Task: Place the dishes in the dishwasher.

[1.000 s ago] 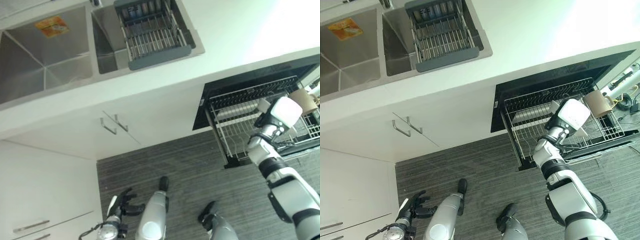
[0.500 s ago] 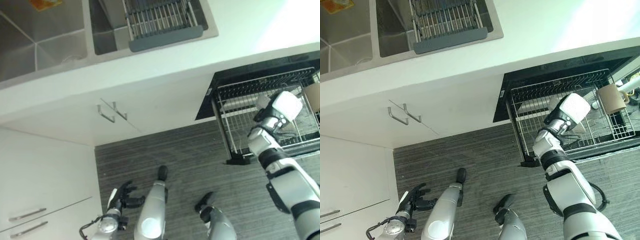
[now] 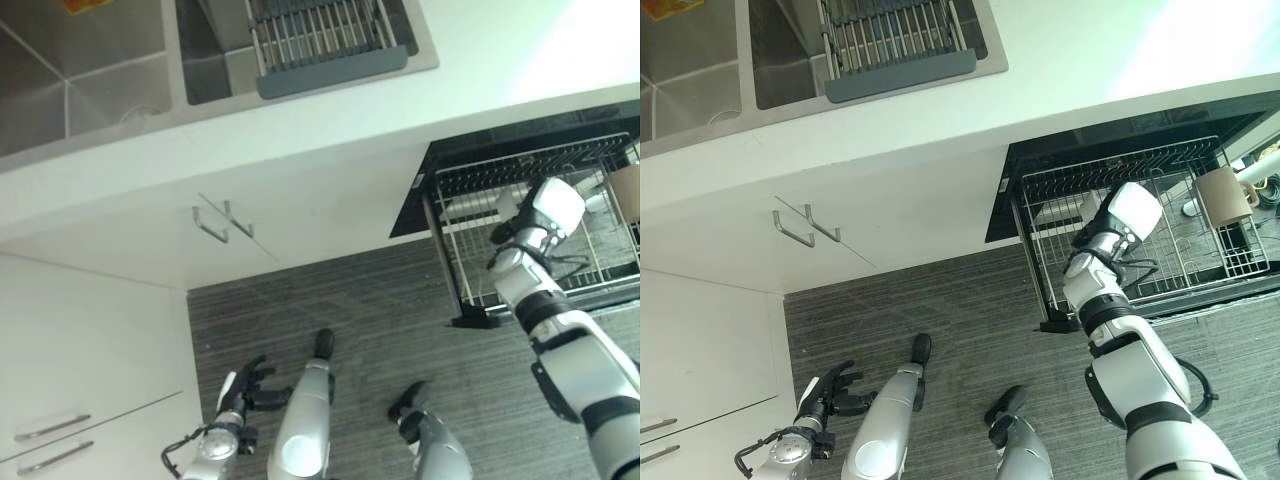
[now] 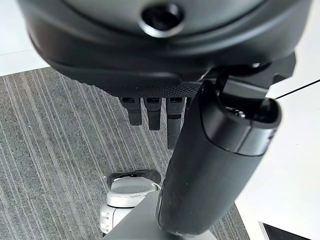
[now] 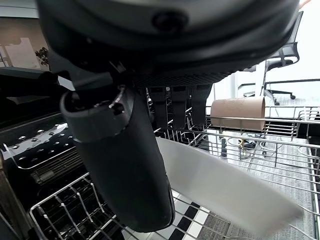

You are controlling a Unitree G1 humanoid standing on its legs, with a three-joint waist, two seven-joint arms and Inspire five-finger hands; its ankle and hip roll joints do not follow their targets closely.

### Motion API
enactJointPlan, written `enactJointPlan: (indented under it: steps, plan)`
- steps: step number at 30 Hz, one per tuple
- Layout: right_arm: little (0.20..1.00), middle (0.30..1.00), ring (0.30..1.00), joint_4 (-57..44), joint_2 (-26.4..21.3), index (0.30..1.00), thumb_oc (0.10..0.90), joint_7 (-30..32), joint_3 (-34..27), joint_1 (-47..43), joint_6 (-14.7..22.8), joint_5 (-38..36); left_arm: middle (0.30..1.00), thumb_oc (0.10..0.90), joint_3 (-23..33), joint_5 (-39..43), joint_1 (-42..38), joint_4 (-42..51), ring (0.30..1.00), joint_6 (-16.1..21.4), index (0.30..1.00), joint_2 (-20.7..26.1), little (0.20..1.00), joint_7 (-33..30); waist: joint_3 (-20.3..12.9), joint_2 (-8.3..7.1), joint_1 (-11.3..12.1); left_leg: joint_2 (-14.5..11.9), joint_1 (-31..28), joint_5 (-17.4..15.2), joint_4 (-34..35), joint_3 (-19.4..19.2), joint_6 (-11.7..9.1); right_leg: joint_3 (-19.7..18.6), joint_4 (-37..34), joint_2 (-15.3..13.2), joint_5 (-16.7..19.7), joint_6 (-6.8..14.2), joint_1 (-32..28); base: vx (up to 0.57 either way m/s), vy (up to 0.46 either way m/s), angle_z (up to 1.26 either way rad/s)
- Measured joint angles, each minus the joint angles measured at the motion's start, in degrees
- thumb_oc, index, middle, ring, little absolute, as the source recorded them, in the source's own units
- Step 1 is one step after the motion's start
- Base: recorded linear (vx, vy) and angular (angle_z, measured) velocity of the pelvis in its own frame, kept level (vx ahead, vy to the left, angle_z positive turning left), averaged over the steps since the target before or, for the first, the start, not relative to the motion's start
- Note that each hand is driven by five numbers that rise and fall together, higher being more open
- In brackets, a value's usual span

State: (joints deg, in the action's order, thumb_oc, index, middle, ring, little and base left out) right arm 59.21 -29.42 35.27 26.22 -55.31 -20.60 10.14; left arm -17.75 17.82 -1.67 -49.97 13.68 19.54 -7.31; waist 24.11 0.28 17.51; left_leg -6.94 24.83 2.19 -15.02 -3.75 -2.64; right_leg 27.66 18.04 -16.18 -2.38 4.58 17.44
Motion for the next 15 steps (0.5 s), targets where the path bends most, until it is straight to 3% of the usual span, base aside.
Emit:
enactJointPlan:
  steps: [10,15]
  plan:
    - [0.9,0.9,0.9,-2.9,-0.8,0.9,0.8,-4.7,-0.1,-0.9,2.0,-5.3,0.9,0.8,0.2,0.0,0.0,0.7,0.9,-0.1,0.9,0.3,0.9,0.1,0.0,-0.05,-0.6,-0.1,-1.2,0.2,0.0,-0.5,0.1,-0.6,-0.1,0.0,0.4,-0.1,-0.8,0.0,-0.001,-0.01]
    - [0.9,0.9,0.9,-5.9,-1.0,0.9,0.8,-6.9,-1.2,-0.7,2.1,-11.7,0.9,0.8,2.1,0.0,0.6,0.7,0.9,-0.8,0.9,0.3,0.9,0.1,-0.1,-0.12,-1.8,-0.1,-2.4,0.1,-0.1,-0.7,0.2,-0.6,-0.6,0.0,0.7,0.1,-2.1,0.0,0.0,0.0]
